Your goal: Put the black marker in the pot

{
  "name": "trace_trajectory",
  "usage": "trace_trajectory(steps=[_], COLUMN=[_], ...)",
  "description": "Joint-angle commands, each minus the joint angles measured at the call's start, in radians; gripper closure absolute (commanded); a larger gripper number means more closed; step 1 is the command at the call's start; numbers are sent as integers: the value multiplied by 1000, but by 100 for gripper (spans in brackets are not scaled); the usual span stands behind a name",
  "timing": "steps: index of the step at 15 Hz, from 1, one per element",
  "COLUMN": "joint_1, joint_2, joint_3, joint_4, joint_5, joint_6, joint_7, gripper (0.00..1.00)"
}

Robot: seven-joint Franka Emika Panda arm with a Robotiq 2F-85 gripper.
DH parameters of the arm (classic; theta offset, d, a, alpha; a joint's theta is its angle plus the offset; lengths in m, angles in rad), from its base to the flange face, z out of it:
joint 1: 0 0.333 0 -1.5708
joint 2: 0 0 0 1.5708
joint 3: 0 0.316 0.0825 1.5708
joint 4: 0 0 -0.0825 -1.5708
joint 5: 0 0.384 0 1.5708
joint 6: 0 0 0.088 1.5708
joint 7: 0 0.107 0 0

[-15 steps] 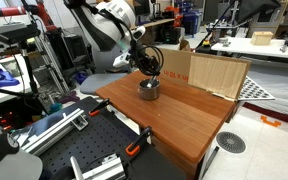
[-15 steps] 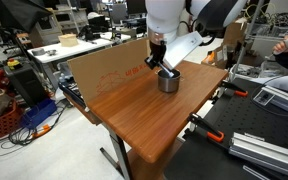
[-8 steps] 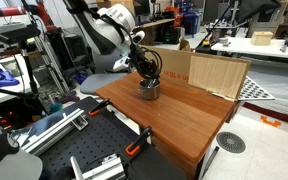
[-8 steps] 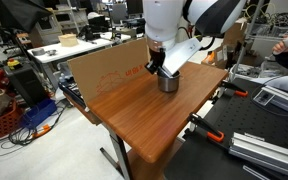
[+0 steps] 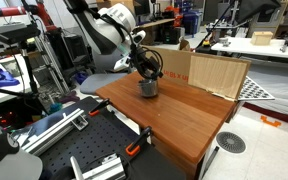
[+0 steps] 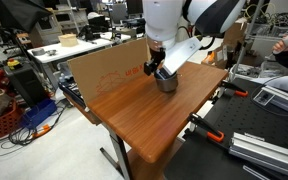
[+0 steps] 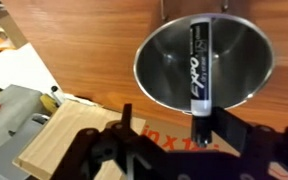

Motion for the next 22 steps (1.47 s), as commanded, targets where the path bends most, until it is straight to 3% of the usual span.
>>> trace_trajectory(steps=[1, 8, 17, 22], joint_1=[-1, -11, -7, 0], joint_2=[13, -56, -232, -219], joint_3=[5, 9, 6, 3], joint_4=[10, -22, -107, -100], joint_5=[17, 35, 46, 37], joint_6=[-1, 49, 80, 66], joint_7=[-12, -27, -41, -17], gripper=[0, 0, 0, 0])
